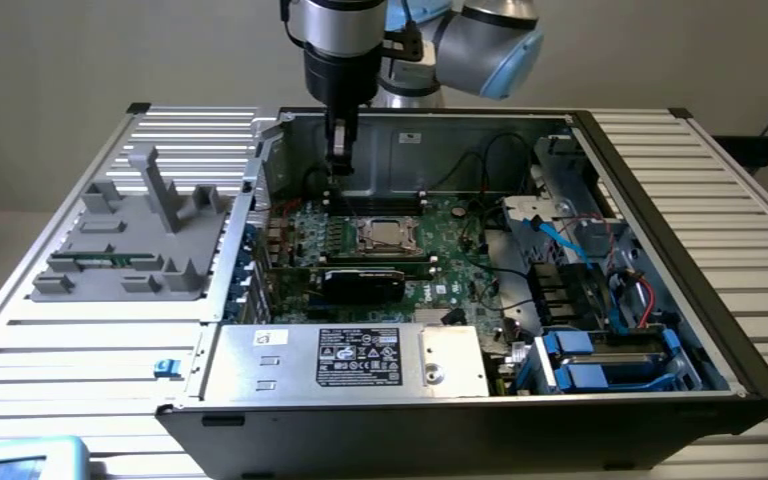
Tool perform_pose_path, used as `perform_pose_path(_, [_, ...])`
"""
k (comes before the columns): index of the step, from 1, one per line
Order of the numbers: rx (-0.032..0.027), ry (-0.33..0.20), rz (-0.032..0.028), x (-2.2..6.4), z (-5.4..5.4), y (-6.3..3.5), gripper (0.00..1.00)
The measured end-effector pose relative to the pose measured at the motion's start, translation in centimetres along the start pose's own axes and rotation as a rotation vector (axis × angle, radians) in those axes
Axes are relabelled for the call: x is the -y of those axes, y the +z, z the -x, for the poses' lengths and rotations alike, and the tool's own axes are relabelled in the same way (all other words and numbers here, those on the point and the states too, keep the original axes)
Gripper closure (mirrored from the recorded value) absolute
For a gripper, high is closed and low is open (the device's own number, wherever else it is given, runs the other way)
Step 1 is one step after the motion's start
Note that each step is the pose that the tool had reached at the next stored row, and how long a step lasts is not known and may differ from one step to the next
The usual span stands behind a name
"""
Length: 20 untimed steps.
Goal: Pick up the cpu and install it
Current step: 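Close the cpu cover, then install the first cpu locking lever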
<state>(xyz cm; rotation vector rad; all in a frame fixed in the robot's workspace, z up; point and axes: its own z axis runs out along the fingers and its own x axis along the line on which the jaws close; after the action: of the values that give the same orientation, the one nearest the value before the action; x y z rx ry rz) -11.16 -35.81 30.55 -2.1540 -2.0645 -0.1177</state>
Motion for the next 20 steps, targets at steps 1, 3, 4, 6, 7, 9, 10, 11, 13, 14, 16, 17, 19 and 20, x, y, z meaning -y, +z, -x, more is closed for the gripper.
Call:
perform_pose_path(1, [0.0000, 0.000, 0.0003, 0.02, -0.16, -0.06, 0.89])
perform_pose_path(3, [0.0000, 0.000, 0.0007, 0.05, -0.40, -0.17, 0.89])
perform_pose_path(4, [0.0001, 0.000, 0.0006, 0.06, -0.47, -0.21, 0.89])
perform_pose_path(6, [0.0000, 0.000, 0.0007, 0.06, -0.48, -0.22, 0.89])
perform_pose_path(7, [-0.0001, 0.000, 0.0004, 0.06, -0.49, -0.22, 0.89])
perform_pose_path(9, [0.0000, 0.000, -0.0002, 0.06, -0.48, -0.22, 0.89])
perform_pose_path(10, [0.0001, 0.000, -0.0003, 0.06, -0.49, -0.22, 0.89])
perform_pose_path(11, [0.0000, 0.000, -0.0004, 0.06, -0.49, -0.22, 0.89])
perform_pose_path(13, [0.0001, 0.000, -0.0006, 0.06, -0.49, -0.22, 0.89])
perform_pose_path(14, [0.0001, 0.000, -0.0007, 0.05, -0.49, -0.22, 0.89])
perform_pose_path(16, [0.0001, 0.000, -0.0009, 0.05, -0.49, -0.22, 0.89])
perform_pose_path(17, [0.0000, 0.000, -0.0010, 0.05, -0.49, -0.22, 0.89])
perform_pose_path(19, [0.0001, 0.000, -0.0012, 0.05, -0.49, -0.22, 0.89])
perform_pose_path(20, [0.0001, 0.001, -0.0012, 0.05, -0.49, -0.22, 0.89])
